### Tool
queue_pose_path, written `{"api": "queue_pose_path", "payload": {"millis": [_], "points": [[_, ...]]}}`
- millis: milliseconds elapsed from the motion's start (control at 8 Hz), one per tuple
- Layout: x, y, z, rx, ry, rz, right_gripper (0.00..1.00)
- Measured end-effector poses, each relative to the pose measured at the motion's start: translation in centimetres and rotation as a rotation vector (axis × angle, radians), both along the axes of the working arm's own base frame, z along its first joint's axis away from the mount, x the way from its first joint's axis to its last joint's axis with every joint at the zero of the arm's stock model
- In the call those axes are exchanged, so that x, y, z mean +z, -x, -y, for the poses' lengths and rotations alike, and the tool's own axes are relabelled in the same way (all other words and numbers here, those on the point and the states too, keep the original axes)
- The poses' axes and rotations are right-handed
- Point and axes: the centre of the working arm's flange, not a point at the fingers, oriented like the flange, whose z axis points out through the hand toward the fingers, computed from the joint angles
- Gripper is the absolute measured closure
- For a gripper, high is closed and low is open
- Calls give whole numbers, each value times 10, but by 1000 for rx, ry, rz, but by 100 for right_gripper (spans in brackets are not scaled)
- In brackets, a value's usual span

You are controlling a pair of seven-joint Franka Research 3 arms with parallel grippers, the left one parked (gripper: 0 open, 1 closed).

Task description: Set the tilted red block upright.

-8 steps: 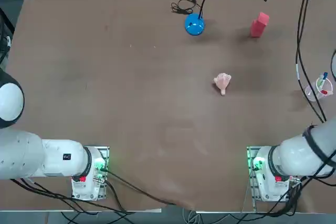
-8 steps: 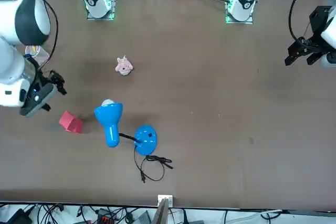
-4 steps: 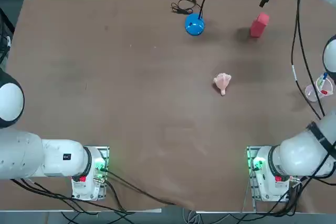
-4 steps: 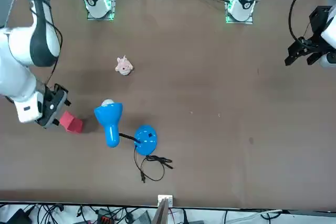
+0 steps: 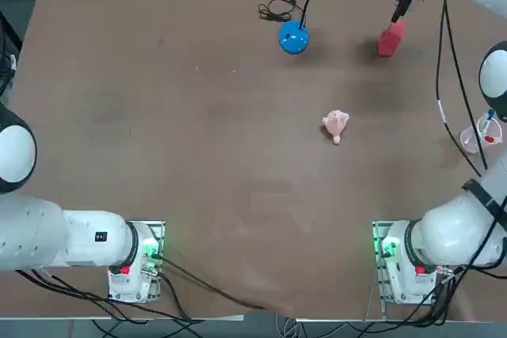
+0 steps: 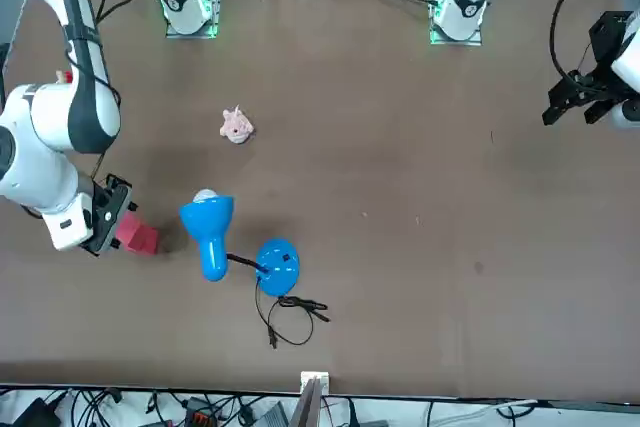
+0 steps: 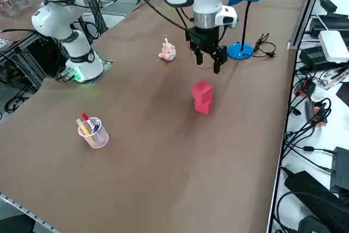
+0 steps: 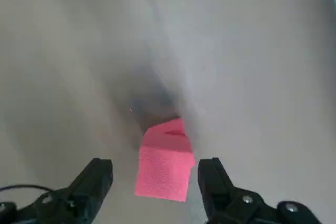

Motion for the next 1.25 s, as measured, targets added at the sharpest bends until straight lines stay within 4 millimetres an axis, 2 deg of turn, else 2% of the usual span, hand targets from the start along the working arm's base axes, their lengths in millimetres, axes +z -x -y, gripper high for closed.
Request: {"api": "queue_pose_path", "payload": {"millis": [375,750,1250], "points": [[-13,0,15,-57,0,-17,1],[-27,-2,17,-133,-1,-28,3],[-44,-6,22,-141,15,-12,3]]}}
